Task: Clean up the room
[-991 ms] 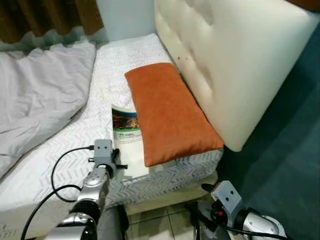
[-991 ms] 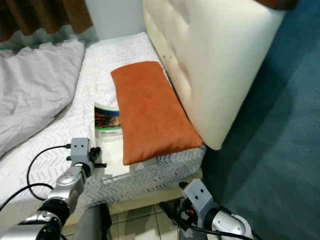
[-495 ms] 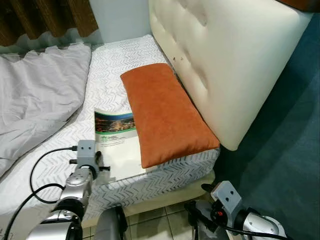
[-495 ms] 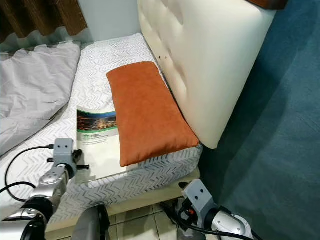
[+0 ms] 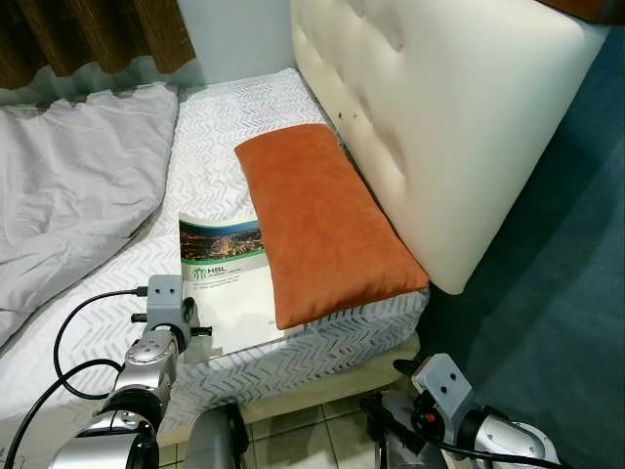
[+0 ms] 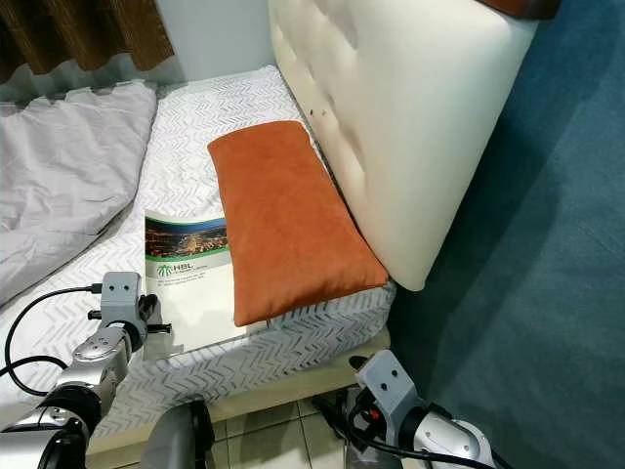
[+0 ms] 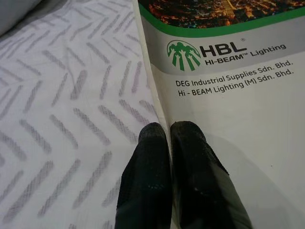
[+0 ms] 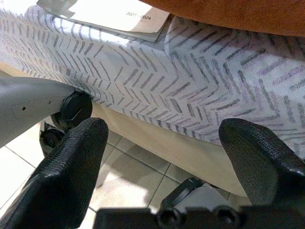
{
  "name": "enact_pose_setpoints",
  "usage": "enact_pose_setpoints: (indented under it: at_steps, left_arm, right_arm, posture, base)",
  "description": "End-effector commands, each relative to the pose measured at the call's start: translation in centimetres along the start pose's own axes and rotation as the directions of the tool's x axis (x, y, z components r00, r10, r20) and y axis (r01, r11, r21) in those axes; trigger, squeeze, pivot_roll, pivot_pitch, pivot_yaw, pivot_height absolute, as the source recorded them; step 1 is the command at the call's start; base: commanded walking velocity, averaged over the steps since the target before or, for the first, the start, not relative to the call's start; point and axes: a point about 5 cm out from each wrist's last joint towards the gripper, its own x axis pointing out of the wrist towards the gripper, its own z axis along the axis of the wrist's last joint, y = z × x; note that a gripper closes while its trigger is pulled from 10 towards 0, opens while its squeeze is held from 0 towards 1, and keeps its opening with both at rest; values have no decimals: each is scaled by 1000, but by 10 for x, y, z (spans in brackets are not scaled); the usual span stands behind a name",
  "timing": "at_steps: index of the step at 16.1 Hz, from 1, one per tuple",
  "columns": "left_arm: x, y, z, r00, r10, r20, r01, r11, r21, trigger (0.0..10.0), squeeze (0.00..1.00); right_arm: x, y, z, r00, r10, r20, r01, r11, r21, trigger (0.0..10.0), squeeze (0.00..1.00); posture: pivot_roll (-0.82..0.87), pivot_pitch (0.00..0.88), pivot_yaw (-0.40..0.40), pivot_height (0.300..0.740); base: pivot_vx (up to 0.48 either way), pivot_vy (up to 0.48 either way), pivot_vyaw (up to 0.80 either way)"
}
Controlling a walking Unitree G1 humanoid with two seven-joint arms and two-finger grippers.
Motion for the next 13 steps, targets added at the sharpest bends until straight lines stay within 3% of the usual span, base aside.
enact_pose_setpoints:
  at_steps: [1, 7, 13]
  left_arm:
    - [-3, 16, -10, 998, 36, -57, -34, 999, 35, 0, 0]
    - [-5, 31, -9, 995, 61, -76, -54, 994, 97, 0, 0]
    - [-4, 26, -9, 995, 45, -84, -37, 995, 87, 0, 0]
  right_arm:
    - [-1, 1, -4, 1000, 2, -21, -2, 1000, 0, 10000, 0]
    - [-1, 0, -3, 1000, 4, -19, -4, 1000, -1, 10000, 0]
    - [-1, 0, -4, 1000, 3, -22, -3, 1000, 2, 10000, 0]
  posture:
    - [-213, 115, 36, 576]
    - [-212, 119, 34, 576]
    - [-214, 123, 34, 576]
  base:
    - [0, 0, 0]
    - [0, 0, 0]
    - [0, 0, 0]
